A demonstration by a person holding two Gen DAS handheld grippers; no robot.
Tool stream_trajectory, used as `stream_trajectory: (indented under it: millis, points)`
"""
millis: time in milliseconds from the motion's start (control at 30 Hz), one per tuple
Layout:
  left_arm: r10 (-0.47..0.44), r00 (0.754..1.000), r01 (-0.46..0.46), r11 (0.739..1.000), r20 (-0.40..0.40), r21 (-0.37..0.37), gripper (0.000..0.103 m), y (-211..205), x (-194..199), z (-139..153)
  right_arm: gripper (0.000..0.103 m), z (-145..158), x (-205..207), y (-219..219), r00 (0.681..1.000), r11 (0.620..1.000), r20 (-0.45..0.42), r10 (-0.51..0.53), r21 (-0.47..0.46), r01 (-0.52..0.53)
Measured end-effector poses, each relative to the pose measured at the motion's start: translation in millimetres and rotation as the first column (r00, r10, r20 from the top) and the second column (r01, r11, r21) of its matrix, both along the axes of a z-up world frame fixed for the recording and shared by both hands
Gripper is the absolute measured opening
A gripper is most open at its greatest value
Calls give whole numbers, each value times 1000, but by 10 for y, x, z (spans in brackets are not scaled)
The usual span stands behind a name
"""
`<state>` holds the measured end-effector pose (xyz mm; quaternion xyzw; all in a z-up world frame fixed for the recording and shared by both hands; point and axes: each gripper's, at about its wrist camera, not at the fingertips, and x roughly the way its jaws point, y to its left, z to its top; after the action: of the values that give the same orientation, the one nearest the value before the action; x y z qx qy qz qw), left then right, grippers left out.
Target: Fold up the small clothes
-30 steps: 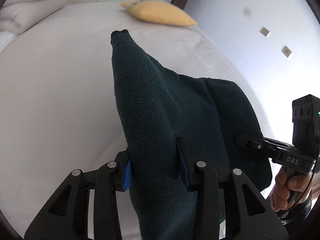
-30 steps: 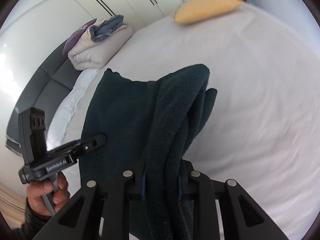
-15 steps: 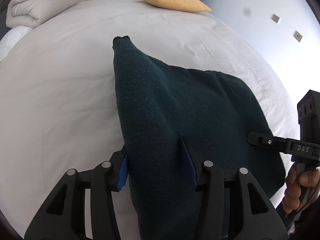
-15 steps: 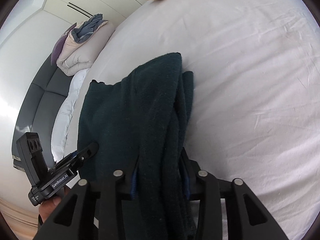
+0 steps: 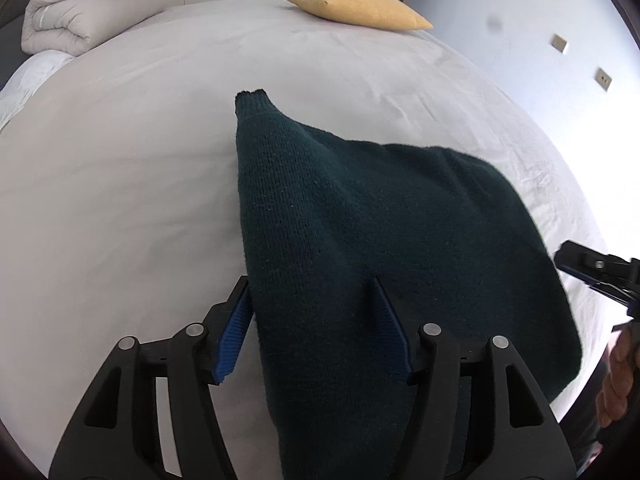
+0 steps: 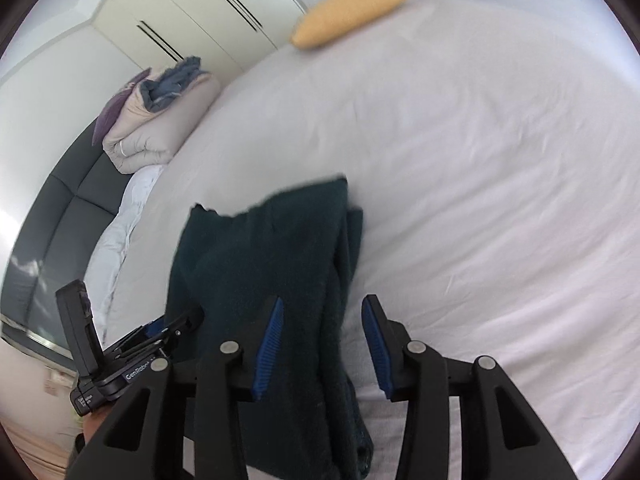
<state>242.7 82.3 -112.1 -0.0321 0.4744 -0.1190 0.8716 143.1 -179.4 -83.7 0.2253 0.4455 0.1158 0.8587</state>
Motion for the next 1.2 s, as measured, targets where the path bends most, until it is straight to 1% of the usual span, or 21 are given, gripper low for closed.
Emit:
stream_trajectory:
  millis: [33,100,167,200,233,267,300,333,400,433,500,533,567,600,667,700,767,867,933,1067,1200]
  points:
    - [8,1000,-7,1000,5,-4,58,17,-28,39,49,74,-63,28,1000,1000,26,2,-18,-2]
    - [19,999,-19,1000,40,9,59,30,-123,142,69,280,-249,92,995,998,101,4,-69,3]
    - [36,991,-41,999,132,32,69,54,-326,346,79,430,-423,141,986,995,169,-4,-101,21]
    - [48,983,-57,997,178,43,77,64,-419,443,82,533,-551,166,977,993,214,-1,-115,26]
    - [67,964,-84,995,259,57,81,87,-609,608,84,600,-630,187,971,991,241,1,-127,31]
    - [79,950,-104,992,302,69,84,98,-714,695,86,668,-697,195,964,989,267,2,-141,37]
    - [109,919,-159,982,380,104,98,101,-894,838,90,763,-809,212,952,985,307,0,-163,53]
    - [128,895,-199,972,427,127,103,95,-966,928,92,829,-898,218,942,983,336,-1,-175,63]
    - [150,837,-276,946,526,169,103,75,-1234,1133,101,971,-1011,241,922,979,388,-12,-183,90]
    - [138,819,-284,941,556,184,103,65,-1356,1211,103,1020,-1064,242,912,977,410,-21,-186,106]
    - [131,790,-307,930,599,201,103,46,-1538,1327,103,1139,-1194,255,886,970,462,-32,-198,138]
    - [137,771,-335,918,622,213,103,38,-1649,1395,103,1175,-1233,260,879,968,476,-32,-204,146]
    - [141,763,-345,914,631,212,103,41,-1733,1438,103,1221,-1286,272,869,964,494,-32,-213,157]
    - [144,761,-335,922,633,193,103,68,-1860,1504,103,1281,-1369,290,853,960,521,-30,-224,170]
    - [165,766,-331,930,621,161,103,99,-1992,1552,103,1351,-1460,304,835,955,550,-24,-236,182]
    - [175,775,-324,935,607,143,103,110,-2029,1563,103,1388,-1503,312,829,953,559,-20,-240,185]
    - [164,820,-273,954,548,123,103,125,-2158,1586,103,1459,-1573,325,823,954,568,-3,-246,173]
    - [191,872,-269,956,451,116,103,135,-2173,1577,103,1555,-1643,374,824,939,565,26,-296,174]
    - [207,899,-268,957,386,110,103,162,-2152,1558,103,1580,-1626,408,855,923,518,44,-348,163]
    - [213,940,-259,954,265,151,103,128,-1977,1376,103,1477,-1516,382,933,931,360,20,-348,114]
    - [192,956,-231,959,223,163,103,34,-1833,1138,103,1282,-1498,329,955,951,295,-17,-289,106]
